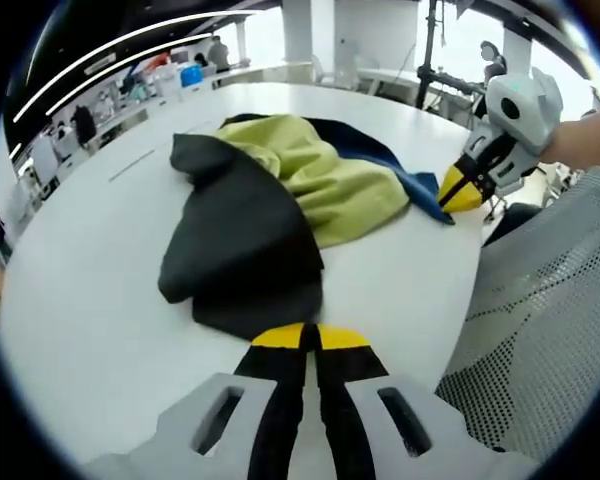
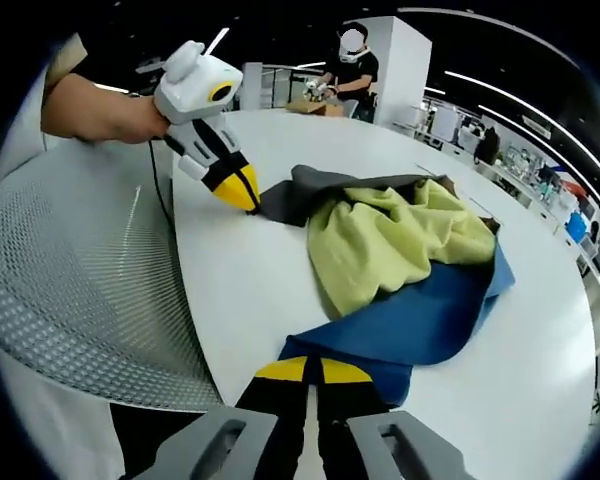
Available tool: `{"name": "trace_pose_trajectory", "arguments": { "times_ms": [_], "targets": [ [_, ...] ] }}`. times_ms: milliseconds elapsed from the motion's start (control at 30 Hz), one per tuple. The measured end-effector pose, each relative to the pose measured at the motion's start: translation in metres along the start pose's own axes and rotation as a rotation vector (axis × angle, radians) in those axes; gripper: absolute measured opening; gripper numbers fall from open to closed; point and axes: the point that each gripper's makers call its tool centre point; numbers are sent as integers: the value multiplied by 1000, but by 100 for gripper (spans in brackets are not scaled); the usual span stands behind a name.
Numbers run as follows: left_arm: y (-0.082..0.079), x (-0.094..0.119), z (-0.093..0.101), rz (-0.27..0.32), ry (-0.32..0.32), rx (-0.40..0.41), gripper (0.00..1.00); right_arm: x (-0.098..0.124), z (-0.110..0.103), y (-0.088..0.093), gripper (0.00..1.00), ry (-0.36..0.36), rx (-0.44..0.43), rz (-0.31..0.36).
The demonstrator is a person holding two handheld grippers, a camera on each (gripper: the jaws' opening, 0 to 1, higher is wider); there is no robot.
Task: Fold the garment on the visible template until the final outline fits inside the template.
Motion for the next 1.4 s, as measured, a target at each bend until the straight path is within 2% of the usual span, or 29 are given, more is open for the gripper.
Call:
{"name": "trace_pose_trajectory", "arguments": {
  "times_ms": [67,467,733,933,1067,1300,1400],
  "targets": [
    [0,0,0,1,0,1,0,0,0,0,0,3,16,-2],
    [-3,1,1,9,7,-14,0,0,1,0,0,17,-28,16],
    [-14,7,-1,43,-3,-15,0,8,4,-4,0,32,-100,50],
    [-30,15,-6,91,-18,-16,0,20,20,-19,0,78,-171,104],
    [-46,24,-14,138,-44,-9,0,30,37,-32,0,123,-185,143],
    [-78,47,-47,235,-135,-1,0,50,72,-50,0,203,-236,212],
    [-85,55,-60,262,-165,17,0,59,90,-55,0,244,-244,232]
  ]
}}
Point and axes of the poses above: the point that each gripper's makers call its tool centre point, and the gripper's own axes: x roughly backward along the fingers, z roughly to its right, y roughly out of its underside, and after that the axes turned 10 degrees about z, right-handed
